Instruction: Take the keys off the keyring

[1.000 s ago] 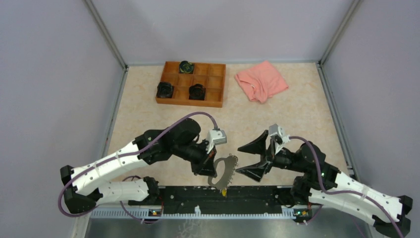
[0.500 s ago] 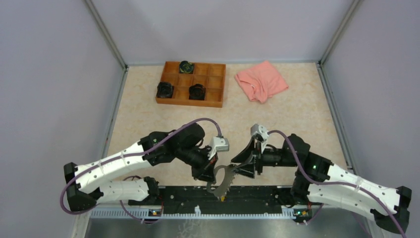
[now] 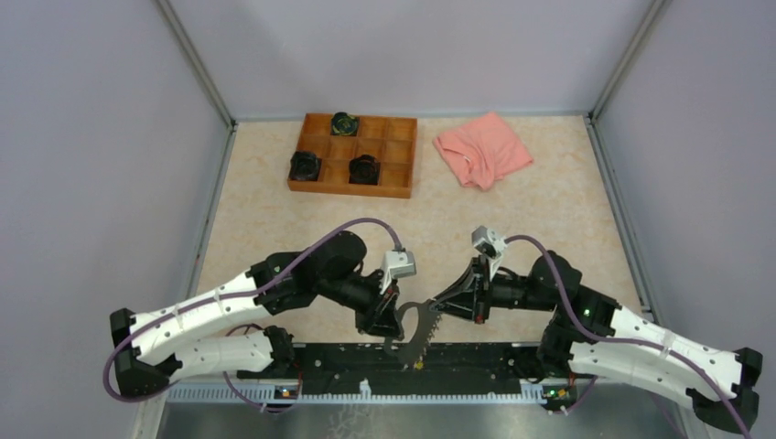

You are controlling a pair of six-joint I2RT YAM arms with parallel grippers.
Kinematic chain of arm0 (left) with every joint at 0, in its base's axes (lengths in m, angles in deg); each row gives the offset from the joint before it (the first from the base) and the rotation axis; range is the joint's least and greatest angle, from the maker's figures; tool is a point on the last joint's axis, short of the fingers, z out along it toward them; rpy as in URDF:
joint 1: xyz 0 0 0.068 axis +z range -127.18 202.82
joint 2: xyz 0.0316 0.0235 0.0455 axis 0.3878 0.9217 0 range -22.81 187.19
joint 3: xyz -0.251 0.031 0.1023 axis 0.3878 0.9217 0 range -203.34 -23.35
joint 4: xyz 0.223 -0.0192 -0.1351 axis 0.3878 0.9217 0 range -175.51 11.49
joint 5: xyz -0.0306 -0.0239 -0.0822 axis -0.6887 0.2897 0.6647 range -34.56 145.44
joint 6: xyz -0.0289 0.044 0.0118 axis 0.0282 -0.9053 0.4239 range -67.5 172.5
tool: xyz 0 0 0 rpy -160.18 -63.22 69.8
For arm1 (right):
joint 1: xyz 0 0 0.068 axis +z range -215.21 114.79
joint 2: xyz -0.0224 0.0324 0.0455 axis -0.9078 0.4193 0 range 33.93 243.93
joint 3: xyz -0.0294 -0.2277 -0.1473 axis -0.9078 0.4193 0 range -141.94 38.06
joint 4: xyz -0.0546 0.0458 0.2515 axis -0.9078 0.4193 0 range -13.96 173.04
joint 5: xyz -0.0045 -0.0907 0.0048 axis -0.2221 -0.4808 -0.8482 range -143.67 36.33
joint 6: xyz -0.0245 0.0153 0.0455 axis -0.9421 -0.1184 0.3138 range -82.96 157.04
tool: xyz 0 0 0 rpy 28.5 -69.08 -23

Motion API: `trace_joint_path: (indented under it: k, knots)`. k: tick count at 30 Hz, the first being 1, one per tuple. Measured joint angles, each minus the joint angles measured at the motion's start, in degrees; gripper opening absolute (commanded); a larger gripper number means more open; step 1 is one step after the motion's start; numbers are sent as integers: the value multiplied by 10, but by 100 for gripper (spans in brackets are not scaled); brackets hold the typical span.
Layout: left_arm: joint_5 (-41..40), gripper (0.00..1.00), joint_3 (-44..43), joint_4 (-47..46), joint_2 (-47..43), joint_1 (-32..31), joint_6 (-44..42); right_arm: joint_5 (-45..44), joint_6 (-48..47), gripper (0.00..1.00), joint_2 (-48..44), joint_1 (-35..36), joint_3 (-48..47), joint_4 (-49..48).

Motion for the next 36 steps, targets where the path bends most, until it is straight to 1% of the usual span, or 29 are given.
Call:
trace_joint_path:
  k: [2, 4, 11, 14, 18, 28, 31, 33, 34, 36]
  knots:
    - [0, 28, 11, -24, -17, 0, 15, -14, 15, 0, -12, 2, 6, -9]
    - [0, 32, 19, -47, -33, 0, 30, -30, 34, 0, -23, 2, 13, -20]
    - [-11, 32, 44, -108, -75, 0, 71, -80, 90, 0, -69, 3, 43, -62]
    - [-18, 32, 51, -127, -82, 0, 88, -100, 108, 0, -84, 3, 52, -81]
    - [-30, 34, 57, -148, -86, 0, 110, -119, 131, 0, -88, 3, 66, -118]
    - [-56, 30, 84, -211, -87, 0, 164, -164, 168, 0, -107, 3, 106, -184]
    - [-58, 26, 96, -232, -88, 0, 180, -179, 177, 0, -117, 3, 118, -201]
    - [-59, 20, 103, -245, -90, -1, 192, -186, 180, 0, -120, 3, 125, -209]
    - [-61, 16, 106, -250, -90, -1, 198, -188, 183, 0, -120, 3, 127, -212]
    - [-63, 0, 107, -255, -91, 0, 207, -189, 187, 0, -120, 3, 130, -215]
